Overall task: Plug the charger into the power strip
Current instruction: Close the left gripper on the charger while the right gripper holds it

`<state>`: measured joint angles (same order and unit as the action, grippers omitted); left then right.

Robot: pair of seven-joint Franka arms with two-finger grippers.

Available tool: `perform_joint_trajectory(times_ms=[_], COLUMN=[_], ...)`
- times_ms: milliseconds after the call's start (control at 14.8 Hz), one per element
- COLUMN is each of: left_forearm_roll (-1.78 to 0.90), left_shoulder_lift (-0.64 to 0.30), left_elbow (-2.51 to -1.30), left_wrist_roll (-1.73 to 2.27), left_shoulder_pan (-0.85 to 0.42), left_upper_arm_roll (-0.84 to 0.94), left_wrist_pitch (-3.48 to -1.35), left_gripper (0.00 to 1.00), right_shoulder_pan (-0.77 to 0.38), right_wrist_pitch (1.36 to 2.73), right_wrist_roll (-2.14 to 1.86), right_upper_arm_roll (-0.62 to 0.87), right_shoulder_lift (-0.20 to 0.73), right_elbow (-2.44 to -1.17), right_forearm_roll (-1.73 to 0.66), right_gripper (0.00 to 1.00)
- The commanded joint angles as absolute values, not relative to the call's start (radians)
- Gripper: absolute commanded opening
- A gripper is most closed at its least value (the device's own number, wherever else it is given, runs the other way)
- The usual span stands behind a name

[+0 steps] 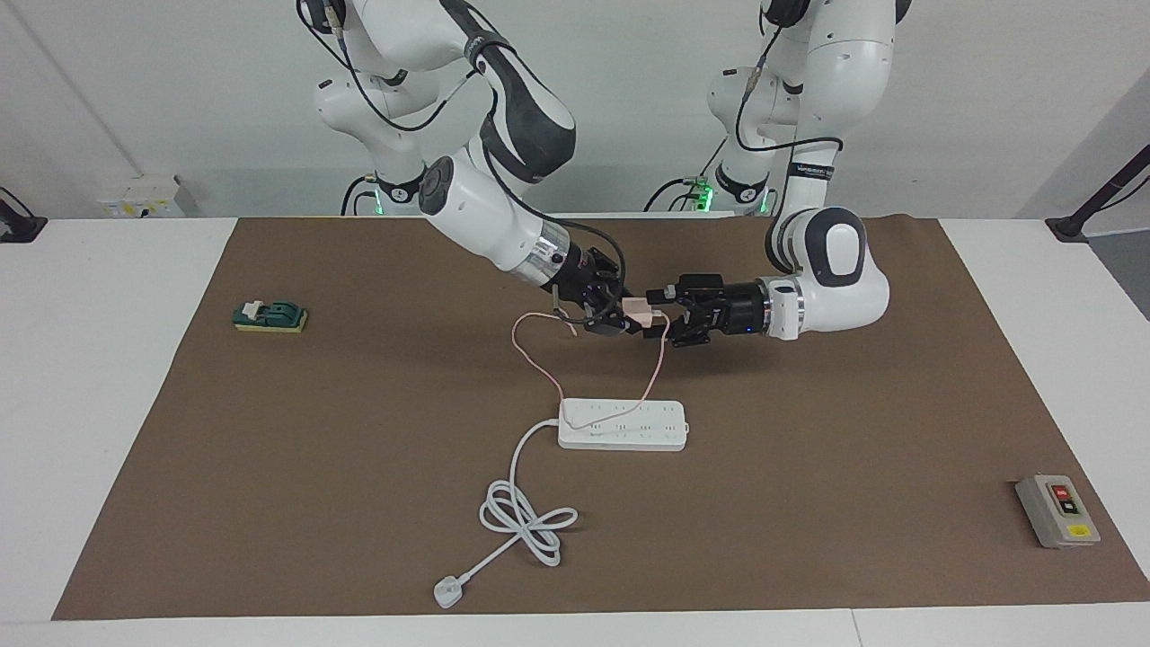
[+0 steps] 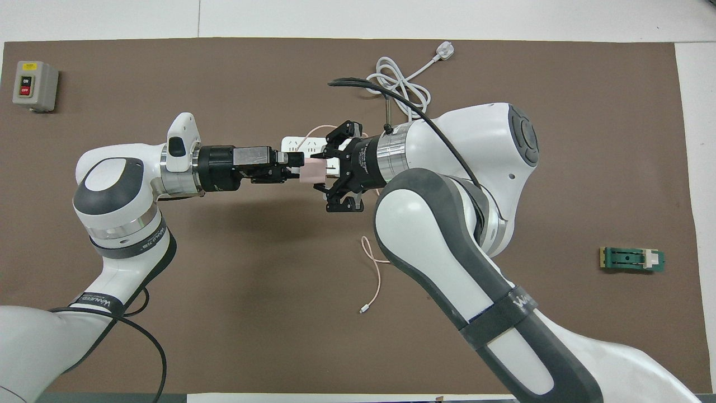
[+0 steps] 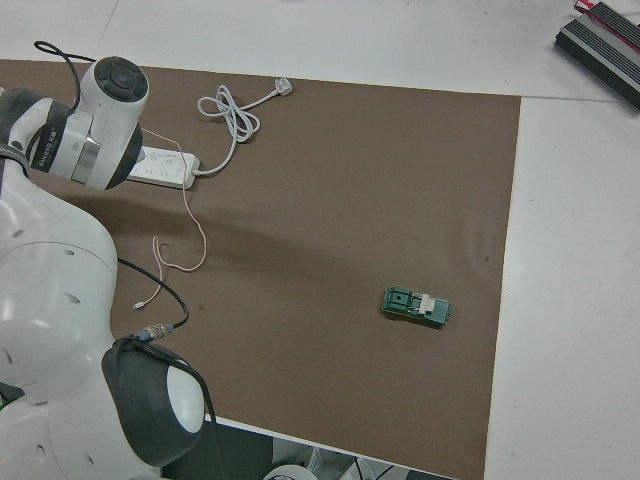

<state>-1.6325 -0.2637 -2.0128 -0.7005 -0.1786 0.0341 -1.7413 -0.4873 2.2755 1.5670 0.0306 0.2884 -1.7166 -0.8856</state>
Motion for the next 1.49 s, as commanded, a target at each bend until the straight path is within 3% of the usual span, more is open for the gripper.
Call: perform_joint_trajectory(times_ms=[0, 68, 203, 339, 475, 542, 814, 949, 1424], left_forearm_roll=[-1.640, -1.638, -1.635, -1.635, -1.637, -1.635, -1.637, -1.637, -1.585], left_shoulder_lift=[-0.270, -0.268, -0.268, -0.265, -0.265, -0.264, -0.261, -0.261, -0.259], left_elbow=[-2.005, -2.006, -2.011, -2.013, -2.013, -2.016, -2.023, -2.022, -2.006], left_wrist_roll=[-0.687, -0.689, -0.693, -0.696, -0.698, -0.698, -0.698, -0.696, -0.674], left_shoulder_pan=[-0.195, -0.195, -0.195, -0.195, -0.198, -0.199, -0.196, -0.196, -0.143], left_upper_arm_roll=[0.023, 0.021, 0.021, 0.023, 0.023, 0.023, 0.021, 0.021, 0.012], left_wrist_pitch=[-1.733, -1.727, -1.718, -1.713, -1.703, -1.701, -1.687, -1.690, -1.710], left_gripper=[0.95, 0.93, 0.77, 0.49, 0.10, 0.00, 0.00, 0.00, 0.00], right_shoulder_pan=[-0.486, -0.488, -0.488, -0.488, -0.488, -0.488, -0.488, -0.508, -0.434], right_wrist_pitch=[2.260, 2.260, 2.260, 2.260, 2.260, 2.260, 2.263, 2.275, 2.235], right_wrist_roll=[1.540, 1.540, 1.540, 1.540, 1.540, 1.540, 1.540, 1.549, 1.549], right_upper_arm_roll=[0.028, 0.026, 0.028, 0.026, 0.028, 0.028, 0.028, 0.026, 0.015], right_shoulder_lift=[0.298, 0.298, 0.299, 0.299, 0.299, 0.298, 0.298, 0.298, 0.275], right_elbow=[-1.700, -1.700, -1.701, -1.701, -1.701, -1.701, -1.701, -1.700, -1.697], right_forearm_roll=[-0.900, -0.900, -0.900, -0.900, -0.900, -0.900, -0.900, -0.899, -0.891], right_gripper=[0.00, 0.00, 0.00, 0.00, 0.00, 0.00, 0.00, 1.00, 1.00])
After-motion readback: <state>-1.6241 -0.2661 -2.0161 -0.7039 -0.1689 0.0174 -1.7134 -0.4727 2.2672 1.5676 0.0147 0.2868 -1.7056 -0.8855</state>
